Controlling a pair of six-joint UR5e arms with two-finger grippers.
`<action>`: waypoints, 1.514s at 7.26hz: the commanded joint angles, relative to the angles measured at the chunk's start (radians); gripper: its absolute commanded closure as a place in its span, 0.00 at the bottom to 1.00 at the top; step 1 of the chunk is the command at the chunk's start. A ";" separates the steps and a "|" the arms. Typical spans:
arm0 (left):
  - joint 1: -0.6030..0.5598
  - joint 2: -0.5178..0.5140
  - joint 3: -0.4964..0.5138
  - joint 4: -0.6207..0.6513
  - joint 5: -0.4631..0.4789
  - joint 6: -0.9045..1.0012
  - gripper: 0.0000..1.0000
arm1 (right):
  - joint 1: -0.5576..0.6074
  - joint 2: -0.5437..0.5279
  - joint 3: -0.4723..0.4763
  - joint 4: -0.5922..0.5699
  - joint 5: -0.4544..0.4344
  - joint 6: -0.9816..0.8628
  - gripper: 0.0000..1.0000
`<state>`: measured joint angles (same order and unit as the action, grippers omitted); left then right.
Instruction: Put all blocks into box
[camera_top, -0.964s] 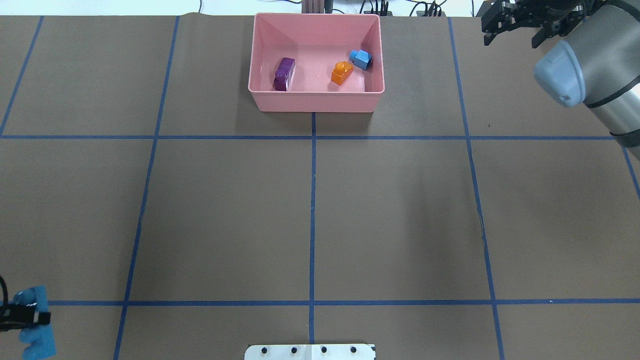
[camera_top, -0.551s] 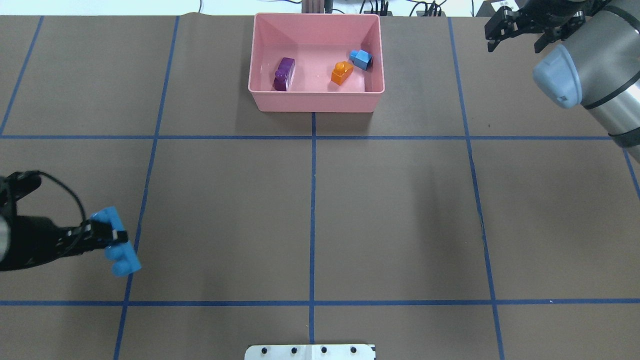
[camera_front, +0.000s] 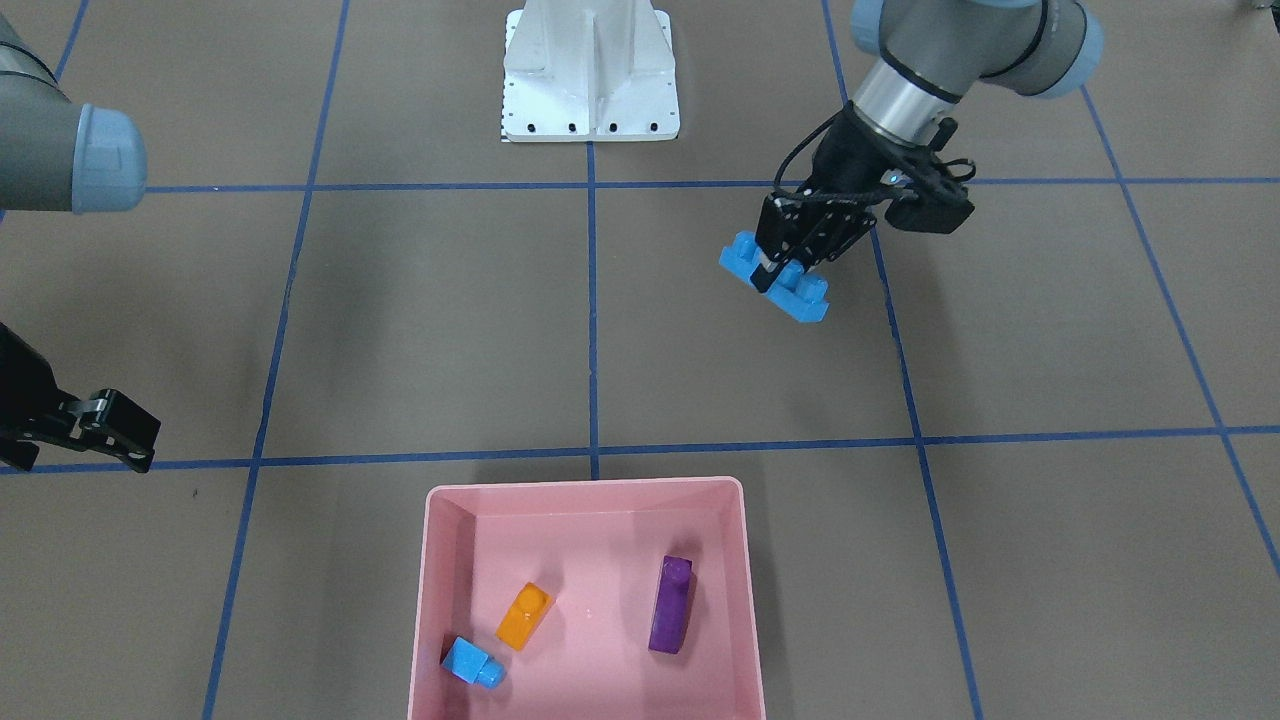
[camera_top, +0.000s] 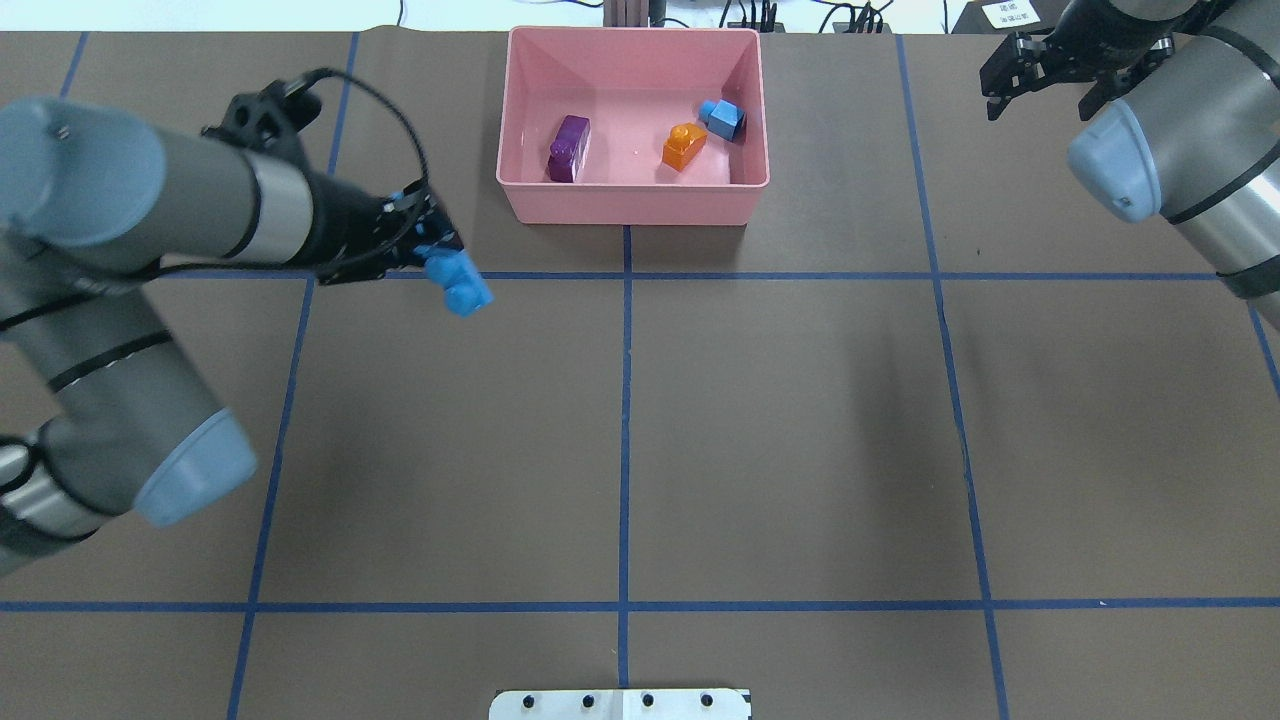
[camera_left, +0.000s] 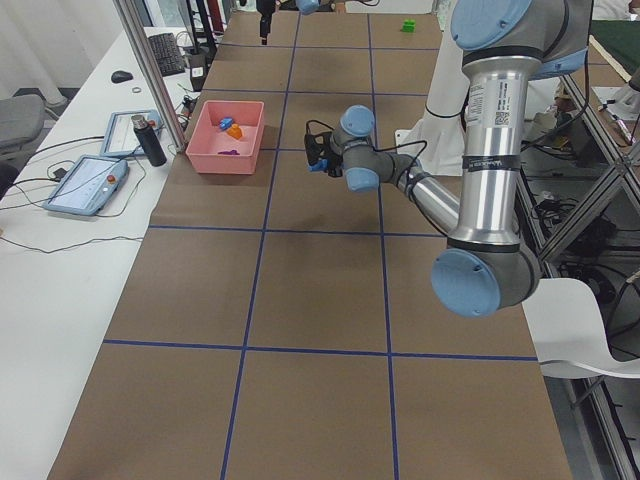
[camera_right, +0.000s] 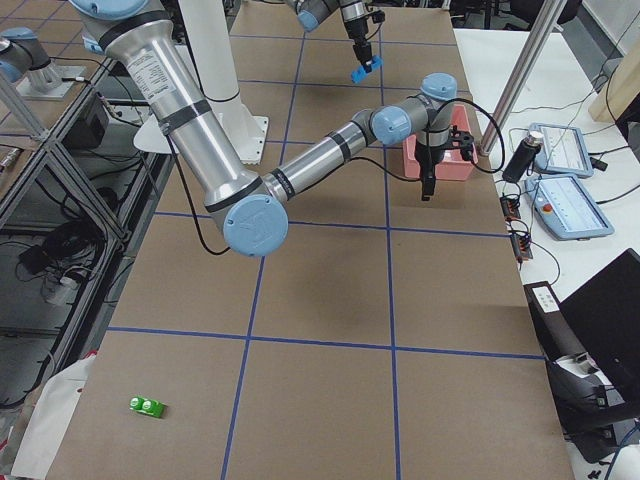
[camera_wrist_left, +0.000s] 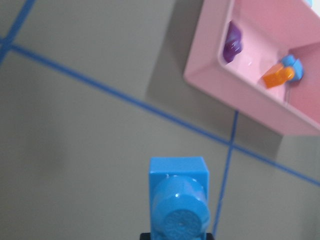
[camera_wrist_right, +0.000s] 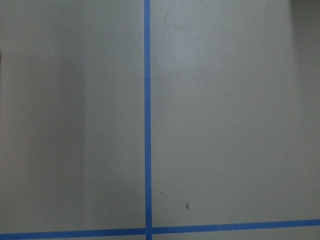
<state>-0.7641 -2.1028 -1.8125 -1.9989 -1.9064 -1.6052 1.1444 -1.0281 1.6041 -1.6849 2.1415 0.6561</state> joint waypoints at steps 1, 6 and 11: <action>-0.067 -0.361 0.398 0.035 0.000 0.001 1.00 | -0.002 -0.007 -0.009 0.001 0.000 -0.009 0.01; -0.078 -0.643 0.844 0.014 0.007 -0.004 0.73 | 0.000 -0.012 -0.006 0.001 0.000 -0.013 0.01; -0.080 -0.637 0.803 0.034 -0.101 0.150 0.00 | 0.002 -0.131 0.110 0.001 0.001 -0.035 0.01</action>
<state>-0.8412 -2.7485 -0.9890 -1.9757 -1.9396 -1.5238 1.1453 -1.0955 1.6466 -1.6843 2.1430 0.6269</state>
